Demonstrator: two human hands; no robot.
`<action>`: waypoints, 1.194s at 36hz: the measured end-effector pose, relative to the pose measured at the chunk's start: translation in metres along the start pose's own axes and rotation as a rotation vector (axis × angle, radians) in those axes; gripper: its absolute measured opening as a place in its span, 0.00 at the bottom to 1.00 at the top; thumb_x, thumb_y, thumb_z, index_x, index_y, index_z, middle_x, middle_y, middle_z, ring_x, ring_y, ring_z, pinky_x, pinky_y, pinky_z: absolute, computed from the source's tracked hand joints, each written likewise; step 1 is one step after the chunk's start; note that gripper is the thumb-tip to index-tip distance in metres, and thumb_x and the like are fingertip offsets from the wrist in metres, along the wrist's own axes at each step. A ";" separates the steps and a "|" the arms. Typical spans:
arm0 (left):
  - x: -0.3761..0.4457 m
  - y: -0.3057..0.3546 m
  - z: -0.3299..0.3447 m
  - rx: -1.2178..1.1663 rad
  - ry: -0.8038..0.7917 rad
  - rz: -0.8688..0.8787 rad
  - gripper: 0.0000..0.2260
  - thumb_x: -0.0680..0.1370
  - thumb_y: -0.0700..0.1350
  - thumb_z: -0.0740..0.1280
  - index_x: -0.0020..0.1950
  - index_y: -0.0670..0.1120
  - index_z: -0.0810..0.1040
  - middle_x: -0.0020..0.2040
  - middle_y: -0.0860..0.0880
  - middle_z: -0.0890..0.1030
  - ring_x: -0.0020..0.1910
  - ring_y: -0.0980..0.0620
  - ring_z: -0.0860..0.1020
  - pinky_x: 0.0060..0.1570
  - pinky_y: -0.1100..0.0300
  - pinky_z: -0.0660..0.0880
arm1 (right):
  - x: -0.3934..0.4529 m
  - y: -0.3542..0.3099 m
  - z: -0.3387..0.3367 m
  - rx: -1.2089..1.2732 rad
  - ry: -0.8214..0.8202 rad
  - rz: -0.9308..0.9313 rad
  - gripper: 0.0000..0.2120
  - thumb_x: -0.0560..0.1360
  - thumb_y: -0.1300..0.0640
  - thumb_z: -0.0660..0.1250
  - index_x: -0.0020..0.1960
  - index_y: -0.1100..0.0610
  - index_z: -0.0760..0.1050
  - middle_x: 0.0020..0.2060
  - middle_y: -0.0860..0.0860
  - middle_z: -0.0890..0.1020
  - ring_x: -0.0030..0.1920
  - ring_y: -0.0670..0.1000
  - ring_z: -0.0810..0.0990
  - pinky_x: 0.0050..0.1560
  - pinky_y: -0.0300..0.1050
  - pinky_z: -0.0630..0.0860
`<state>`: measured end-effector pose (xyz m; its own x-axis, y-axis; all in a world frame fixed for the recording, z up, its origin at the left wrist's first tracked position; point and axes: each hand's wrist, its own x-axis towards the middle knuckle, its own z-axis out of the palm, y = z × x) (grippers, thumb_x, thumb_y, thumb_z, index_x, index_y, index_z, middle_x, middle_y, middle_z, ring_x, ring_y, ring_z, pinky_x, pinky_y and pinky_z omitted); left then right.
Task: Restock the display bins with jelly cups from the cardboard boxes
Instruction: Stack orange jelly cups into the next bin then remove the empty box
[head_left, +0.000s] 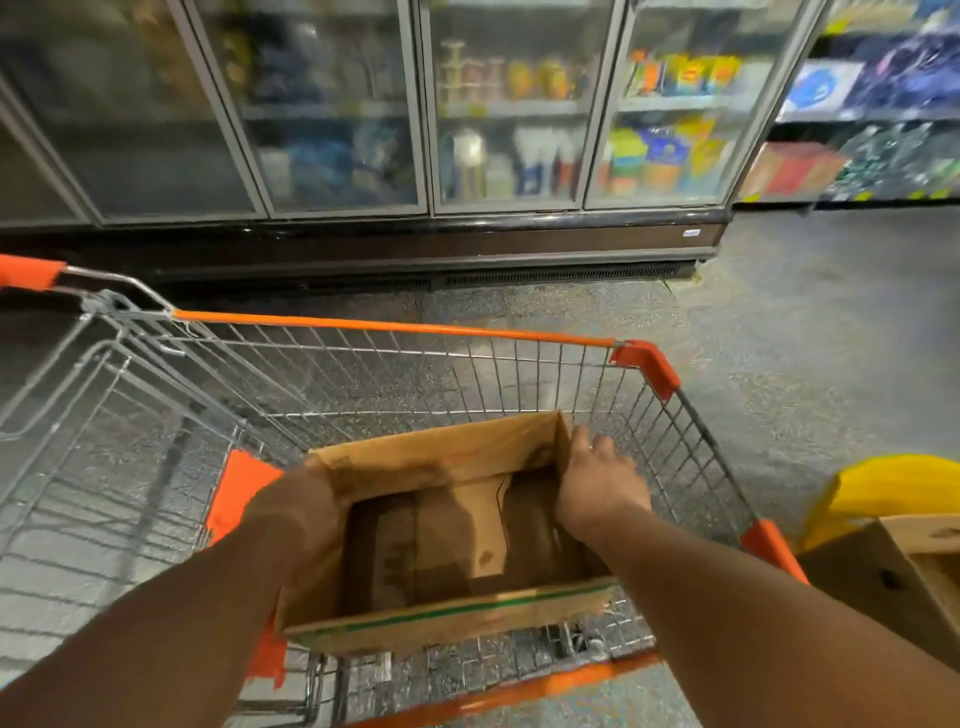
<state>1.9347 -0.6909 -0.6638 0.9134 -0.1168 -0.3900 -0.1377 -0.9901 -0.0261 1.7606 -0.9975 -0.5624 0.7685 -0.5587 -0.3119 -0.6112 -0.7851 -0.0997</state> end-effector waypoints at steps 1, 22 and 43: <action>-0.027 0.013 -0.027 -0.047 0.032 0.023 0.19 0.75 0.57 0.60 0.61 0.47 0.72 0.55 0.43 0.80 0.53 0.41 0.81 0.53 0.47 0.79 | -0.009 0.001 -0.012 -0.001 0.000 -0.016 0.35 0.79 0.58 0.61 0.81 0.55 0.47 0.74 0.60 0.63 0.71 0.64 0.67 0.70 0.59 0.70; -0.484 0.305 -0.244 -0.051 0.183 0.363 0.24 0.79 0.51 0.64 0.74 0.45 0.67 0.71 0.41 0.74 0.69 0.41 0.75 0.66 0.49 0.73 | -0.325 0.299 -0.281 0.074 0.238 -0.002 0.35 0.77 0.46 0.65 0.77 0.55 0.54 0.71 0.57 0.63 0.67 0.63 0.68 0.61 0.58 0.70; -0.715 0.591 -0.258 0.181 0.250 0.920 0.32 0.82 0.59 0.62 0.80 0.45 0.56 0.72 0.42 0.71 0.67 0.40 0.74 0.62 0.48 0.75 | -0.516 0.603 -0.338 0.228 0.389 0.497 0.37 0.75 0.42 0.68 0.77 0.52 0.58 0.71 0.56 0.66 0.68 0.61 0.71 0.63 0.56 0.74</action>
<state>1.2993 -1.2124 -0.1627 0.4709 -0.8737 -0.1221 -0.8771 -0.4785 0.0417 1.0595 -1.2727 -0.1422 0.3710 -0.9285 -0.0135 -0.9021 -0.3570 -0.2425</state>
